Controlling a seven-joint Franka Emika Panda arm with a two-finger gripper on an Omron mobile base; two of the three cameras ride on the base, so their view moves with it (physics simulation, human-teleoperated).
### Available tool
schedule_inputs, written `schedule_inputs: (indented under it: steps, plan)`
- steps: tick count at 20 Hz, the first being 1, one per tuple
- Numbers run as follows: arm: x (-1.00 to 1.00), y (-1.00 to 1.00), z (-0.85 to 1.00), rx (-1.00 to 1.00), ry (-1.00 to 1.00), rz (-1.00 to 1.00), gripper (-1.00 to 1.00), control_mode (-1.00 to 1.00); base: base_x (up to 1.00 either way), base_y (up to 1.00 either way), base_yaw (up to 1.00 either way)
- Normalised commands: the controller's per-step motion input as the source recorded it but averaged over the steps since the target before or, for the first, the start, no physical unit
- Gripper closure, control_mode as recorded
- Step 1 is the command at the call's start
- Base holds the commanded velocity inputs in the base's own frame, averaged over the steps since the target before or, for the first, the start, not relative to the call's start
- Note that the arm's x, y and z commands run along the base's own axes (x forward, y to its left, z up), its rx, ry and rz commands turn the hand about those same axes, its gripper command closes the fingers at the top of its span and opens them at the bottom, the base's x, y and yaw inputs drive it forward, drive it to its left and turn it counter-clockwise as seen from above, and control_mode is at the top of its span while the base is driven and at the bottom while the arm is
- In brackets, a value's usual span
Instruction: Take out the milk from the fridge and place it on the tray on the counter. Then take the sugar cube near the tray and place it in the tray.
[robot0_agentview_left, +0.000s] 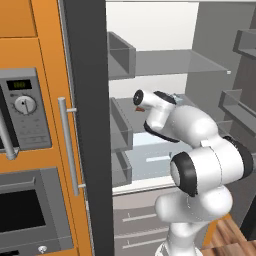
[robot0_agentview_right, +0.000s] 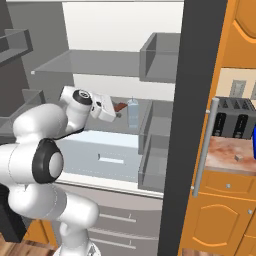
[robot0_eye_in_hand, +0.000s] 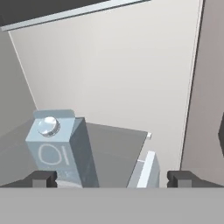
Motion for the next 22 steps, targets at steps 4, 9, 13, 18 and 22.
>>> schedule_inputs:
  steps: [4,9,13,18,22]
  plan:
    - [0.26,-0.06,-0.13,-0.01,0.00,-0.02,-1.00,-1.00,0.00,0.00,0.00]
    - [0.26,-0.05,-0.12,0.00,0.00,-0.02,-1.00,-1.00,0.00,0.00,0.00]
    - [0.18,-0.09,-0.01,0.00,0.00,-0.01,-1.00,-1.00,0.00,0.00,0.00]
    - [0.36,-0.11,-0.05,0.00,0.00,0.00,-1.00,-1.00,0.00,0.00,0.00]
    - [0.29,0.00,-0.05,0.00,0.00,0.00,-1.00,-1.00,0.00,0.00,0.00]
